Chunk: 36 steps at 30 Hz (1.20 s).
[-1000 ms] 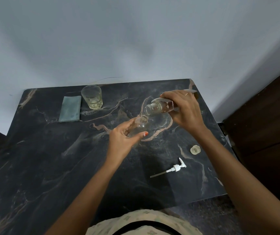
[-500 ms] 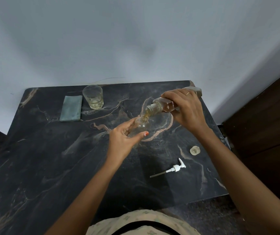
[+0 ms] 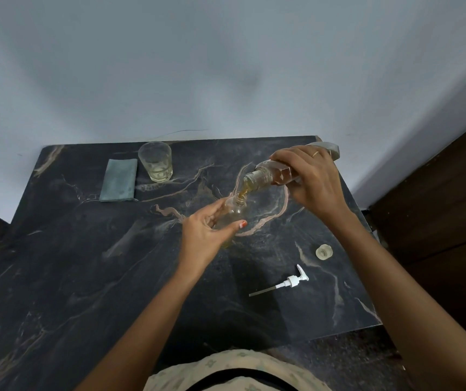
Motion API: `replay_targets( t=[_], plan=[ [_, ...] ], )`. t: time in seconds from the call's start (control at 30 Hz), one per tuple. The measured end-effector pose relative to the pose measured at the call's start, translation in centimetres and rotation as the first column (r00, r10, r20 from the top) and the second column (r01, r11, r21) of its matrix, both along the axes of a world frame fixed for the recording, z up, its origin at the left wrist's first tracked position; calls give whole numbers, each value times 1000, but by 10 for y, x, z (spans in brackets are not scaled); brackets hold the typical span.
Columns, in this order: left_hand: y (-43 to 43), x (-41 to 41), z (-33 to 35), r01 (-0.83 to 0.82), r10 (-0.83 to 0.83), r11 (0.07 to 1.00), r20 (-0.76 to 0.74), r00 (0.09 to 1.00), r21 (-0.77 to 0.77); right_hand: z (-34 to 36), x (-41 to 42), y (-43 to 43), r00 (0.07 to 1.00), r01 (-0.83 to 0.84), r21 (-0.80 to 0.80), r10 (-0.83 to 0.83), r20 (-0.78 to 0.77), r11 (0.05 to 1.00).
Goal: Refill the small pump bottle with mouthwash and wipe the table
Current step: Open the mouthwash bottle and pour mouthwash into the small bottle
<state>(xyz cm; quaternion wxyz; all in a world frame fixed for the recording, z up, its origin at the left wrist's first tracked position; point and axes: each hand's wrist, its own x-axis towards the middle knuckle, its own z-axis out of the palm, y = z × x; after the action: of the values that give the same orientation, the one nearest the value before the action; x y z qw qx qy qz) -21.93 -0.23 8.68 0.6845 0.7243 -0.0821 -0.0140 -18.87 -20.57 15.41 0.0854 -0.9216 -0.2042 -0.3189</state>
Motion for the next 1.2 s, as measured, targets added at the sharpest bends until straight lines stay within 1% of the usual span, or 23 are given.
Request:
replay_targets(
  t=[0.3,0.73,1.2],
  plan=[
    [-2,-2,-1,-14,14,1000,-57,998,3,3,0,-2,1000,-3,-10,3,-12,1000],
    [-3,-3,1,-16,17,1000,-85,996,15,6,-1,-5,1000,8,-38,-8,-11,999],
    [-3,-4,0,-18,19,1000,-92,996,19,9,-1,-6,1000,-2,-45,3,30,999]
  ],
)
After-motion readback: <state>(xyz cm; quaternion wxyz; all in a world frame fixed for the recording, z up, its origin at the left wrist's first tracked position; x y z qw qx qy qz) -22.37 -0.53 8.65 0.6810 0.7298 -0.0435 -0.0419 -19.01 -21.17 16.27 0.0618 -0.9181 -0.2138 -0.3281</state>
